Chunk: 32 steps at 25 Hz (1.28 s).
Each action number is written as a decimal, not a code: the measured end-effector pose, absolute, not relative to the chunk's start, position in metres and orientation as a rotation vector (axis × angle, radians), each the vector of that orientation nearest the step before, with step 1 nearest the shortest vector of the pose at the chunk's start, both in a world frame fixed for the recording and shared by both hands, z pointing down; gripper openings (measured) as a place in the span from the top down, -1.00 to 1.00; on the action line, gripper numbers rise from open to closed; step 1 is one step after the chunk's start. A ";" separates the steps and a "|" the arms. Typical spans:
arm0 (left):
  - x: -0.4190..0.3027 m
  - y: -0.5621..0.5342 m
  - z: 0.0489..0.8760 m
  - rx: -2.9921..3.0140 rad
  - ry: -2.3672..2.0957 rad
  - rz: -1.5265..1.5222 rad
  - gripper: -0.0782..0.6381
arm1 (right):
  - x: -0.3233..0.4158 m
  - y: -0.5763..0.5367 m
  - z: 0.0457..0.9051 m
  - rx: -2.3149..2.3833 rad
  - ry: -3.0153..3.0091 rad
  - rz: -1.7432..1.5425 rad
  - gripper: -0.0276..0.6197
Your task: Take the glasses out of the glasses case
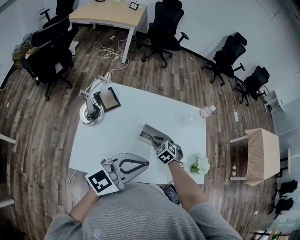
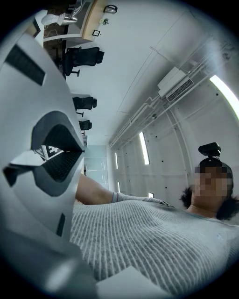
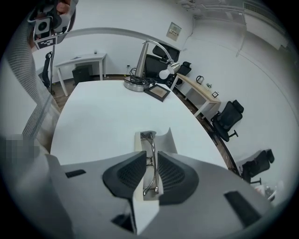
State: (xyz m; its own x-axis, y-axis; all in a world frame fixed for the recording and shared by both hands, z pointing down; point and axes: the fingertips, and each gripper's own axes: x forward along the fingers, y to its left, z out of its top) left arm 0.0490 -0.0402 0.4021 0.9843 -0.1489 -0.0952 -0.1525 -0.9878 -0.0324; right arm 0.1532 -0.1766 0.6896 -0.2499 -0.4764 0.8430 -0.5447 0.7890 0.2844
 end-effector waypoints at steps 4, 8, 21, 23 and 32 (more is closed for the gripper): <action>0.047 -0.044 0.403 -3.096 0.239 0.137 0.75 | 0.152 -0.181 0.694 0.762 -1.873 0.070 0.68; 0.044 -0.048 0.405 -3.102 0.243 0.134 0.75 | 0.151 -0.182 0.701 0.751 -1.857 0.068 0.69; 0.043 -0.057 0.412 -3.131 0.233 0.116 0.75 | 0.160 -0.189 0.722 0.716 -1.782 0.089 0.69; 0.043 -0.058 0.413 -3.134 0.238 0.119 0.75 | 0.161 -0.189 0.724 0.711 -1.778 0.091 0.69; 0.043 -0.060 0.419 -3.152 0.248 0.107 0.75 | 0.163 -0.192 0.734 0.695 -1.763 0.097 0.69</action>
State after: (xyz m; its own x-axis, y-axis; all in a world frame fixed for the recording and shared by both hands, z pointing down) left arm 0.0426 -0.0599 0.4189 0.9854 -0.1571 -0.0659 -0.1555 -0.9874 0.0277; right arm 0.1629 -0.1920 0.7339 -0.1441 -0.4009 0.9047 -0.4976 0.8196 0.2839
